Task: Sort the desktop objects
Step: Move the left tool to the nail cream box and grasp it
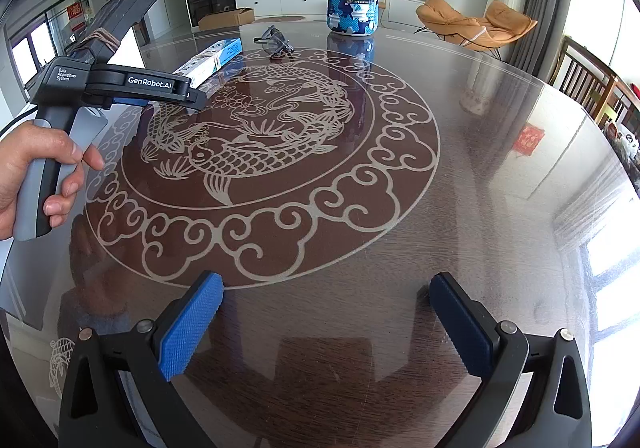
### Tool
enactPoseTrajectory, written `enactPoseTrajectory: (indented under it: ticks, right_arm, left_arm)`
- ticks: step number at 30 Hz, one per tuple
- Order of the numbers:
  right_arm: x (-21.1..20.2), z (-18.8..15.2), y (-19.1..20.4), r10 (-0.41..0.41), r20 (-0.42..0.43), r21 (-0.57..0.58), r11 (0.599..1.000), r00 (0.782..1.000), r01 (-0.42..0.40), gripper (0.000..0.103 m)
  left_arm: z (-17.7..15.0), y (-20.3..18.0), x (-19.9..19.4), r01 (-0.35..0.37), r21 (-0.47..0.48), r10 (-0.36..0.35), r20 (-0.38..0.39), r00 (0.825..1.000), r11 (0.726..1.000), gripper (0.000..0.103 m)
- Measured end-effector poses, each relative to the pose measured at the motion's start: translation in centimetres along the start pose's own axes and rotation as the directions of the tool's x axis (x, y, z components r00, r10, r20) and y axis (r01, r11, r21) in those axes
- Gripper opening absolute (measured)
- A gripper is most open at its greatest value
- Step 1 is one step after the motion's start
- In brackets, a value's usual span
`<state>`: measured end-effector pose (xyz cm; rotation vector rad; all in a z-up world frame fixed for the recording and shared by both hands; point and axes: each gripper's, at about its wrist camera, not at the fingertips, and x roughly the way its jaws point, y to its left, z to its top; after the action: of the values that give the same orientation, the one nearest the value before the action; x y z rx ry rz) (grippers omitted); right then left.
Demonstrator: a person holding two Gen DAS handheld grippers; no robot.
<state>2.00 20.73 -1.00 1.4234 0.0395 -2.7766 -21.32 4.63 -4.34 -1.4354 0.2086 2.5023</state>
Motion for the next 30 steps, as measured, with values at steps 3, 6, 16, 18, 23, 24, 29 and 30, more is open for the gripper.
enactPoseTrajectory:
  ticks: [3,6,16,18,23,24,29,30]
  right_arm:
    - [0.0,0.0,0.0,0.0,0.0,0.0,1.0,1.0,0.0,0.103]
    - [0.0,0.0,0.0,0.0,0.0,0.0,1.0,1.0,0.0,0.103]
    - [0.0,0.0,0.0,0.0,0.001,0.0,1.0,1.0,0.0,0.103]
    - [0.0,0.0,0.0,-0.001,0.001,0.0,1.0,1.0,0.001,0.103]
    - [0.0,0.0,0.0,-0.001,0.001,0.0,1.0,1.0,0.001,0.103]
    - [0.0,0.0,0.0,-0.001,0.001,0.0,1.0,1.0,0.001,0.103]
    - [0.0,0.0,0.0,-0.001,0.001,0.001,1.0,1.0,0.001,0.103]
    - [0.0,0.0,0.0,-0.001,0.001,0.001,1.0,1.0,0.001,0.103]
  left_arm:
    - [0.4,0.1,0.2,-0.002,-0.005,0.002,-0.002,1.0,1.0,0.103]
    - [0.9,0.2,0.4,0.0,-0.002,0.0,-0.012,1.0,1.0,0.103]
    - [3.6,0.4,1.9,-0.012,-0.021,0.011,-0.072,0.997,1.0,0.103]
    - [4.4,0.5,2.3,-0.017,-0.027,0.014,-0.08,0.997,0.999,0.103]
    - [5.8,1.3,3.2,-0.046,-0.076,0.039,-0.086,0.995,0.996,0.103]
    - [5.9,1.5,3.3,-0.056,-0.088,0.049,-0.085,0.995,0.995,0.103]
    - [5.4,1.9,1.9,-0.055,-0.08,0.054,-0.016,0.998,0.995,0.059]
    - [5.1,2.1,1.6,-0.056,-0.075,0.055,-0.01,0.998,0.996,0.054]
